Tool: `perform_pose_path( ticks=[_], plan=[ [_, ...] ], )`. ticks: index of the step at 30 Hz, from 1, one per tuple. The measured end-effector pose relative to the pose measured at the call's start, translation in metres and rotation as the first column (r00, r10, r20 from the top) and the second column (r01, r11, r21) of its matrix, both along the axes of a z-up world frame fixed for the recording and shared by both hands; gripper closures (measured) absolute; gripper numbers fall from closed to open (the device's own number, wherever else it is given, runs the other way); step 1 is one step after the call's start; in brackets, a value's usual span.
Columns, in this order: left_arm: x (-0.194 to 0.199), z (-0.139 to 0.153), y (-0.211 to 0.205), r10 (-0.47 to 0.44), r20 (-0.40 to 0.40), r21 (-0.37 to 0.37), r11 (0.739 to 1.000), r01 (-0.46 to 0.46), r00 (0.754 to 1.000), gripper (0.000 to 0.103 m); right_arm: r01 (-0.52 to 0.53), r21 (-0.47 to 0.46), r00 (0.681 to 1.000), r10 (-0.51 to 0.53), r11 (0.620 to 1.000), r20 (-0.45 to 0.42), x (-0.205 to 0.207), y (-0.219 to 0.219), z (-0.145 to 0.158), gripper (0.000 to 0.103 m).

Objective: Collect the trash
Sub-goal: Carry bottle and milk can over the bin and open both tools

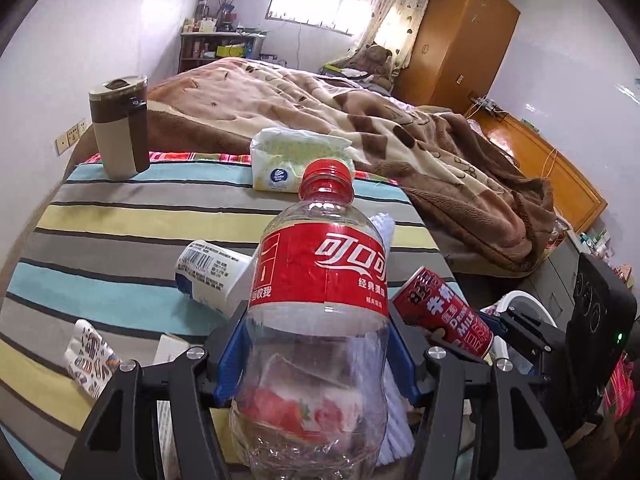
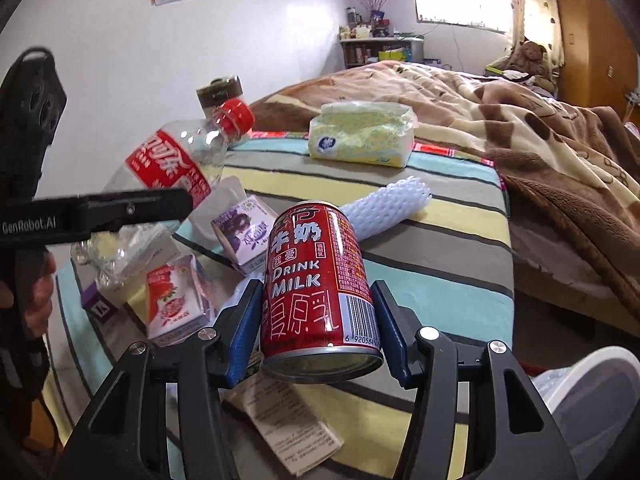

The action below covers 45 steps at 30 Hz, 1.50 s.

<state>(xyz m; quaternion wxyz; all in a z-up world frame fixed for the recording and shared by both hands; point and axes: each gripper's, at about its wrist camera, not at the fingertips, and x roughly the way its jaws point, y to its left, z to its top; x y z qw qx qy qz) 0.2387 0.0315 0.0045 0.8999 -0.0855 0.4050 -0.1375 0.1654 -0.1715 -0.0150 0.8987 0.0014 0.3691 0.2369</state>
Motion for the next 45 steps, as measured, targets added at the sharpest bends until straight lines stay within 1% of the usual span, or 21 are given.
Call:
perform_pose_path(
  ticks=[5, 12, 16, 23, 28, 31, 34, 38, 45],
  plan=[
    [-0.023, 0.013, -0.004, 0.002, 0.044, -0.004, 1.000, -0.002, 0.999, 0.041, 0.025, 0.037, 0.999, -0.026, 0.999, 0.034, -0.016, -0.011, 0.012, 0.048],
    [-0.054, 0.032, -0.017, -0.016, 0.097, -0.016, 1.000, 0.018, 0.995, 0.041, 0.068, 0.083, 0.994, -0.075, 0.994, 0.075, -0.038, -0.030, 0.029, 0.048],
    [-0.069, 0.040, -0.027, -0.030, 0.121, -0.006, 0.999, 0.031, 0.992, 0.041, 0.085, 0.093, 0.991, -0.094, 0.992, 0.093, -0.051, -0.040, 0.035, 0.048],
    [-0.095, 0.051, -0.051, -0.075, 0.161, -0.005, 0.997, 0.076, 0.984, 0.041, 0.145, 0.109, 0.979, -0.158, 0.983, 0.132, -0.075, -0.063, 0.044, 0.048],
    [-0.110, 0.056, -0.073, -0.107, 0.191, 0.000, 0.994, 0.109, 0.976, 0.041, 0.204, 0.127, 0.964, -0.222, 0.971, 0.149, -0.091, -0.086, 0.046, 0.048],
    [-0.121, 0.059, -0.090, -0.127, 0.219, 0.035, 0.992, 0.122, 0.968, 0.041, 0.244, 0.120, 0.953, -0.261, 0.962, 0.155, -0.096, -0.096, 0.046, 0.048],
    [-0.128, 0.060, -0.107, -0.160, 0.221, 0.024, 0.987, 0.159, 0.962, 0.041, 0.276, 0.129, 0.943, -0.294, 0.953, 0.156, -0.104, -0.108, 0.045, 0.048],
    [-0.133, 0.060, -0.131, -0.202, 0.226, 0.032, 0.979, 0.200, 0.953, 0.041, 0.327, 0.124, 0.924, -0.345, 0.937, 0.165, -0.110, -0.123, 0.046, 0.047],
    [-0.136, 0.052, -0.169, -0.259, 0.214, 0.021, 0.965, 0.261, 0.942, 0.041, 0.408, 0.114, 0.895, -0.421, 0.906, 0.146, -0.114, -0.148, 0.042, 0.047]
  ],
)
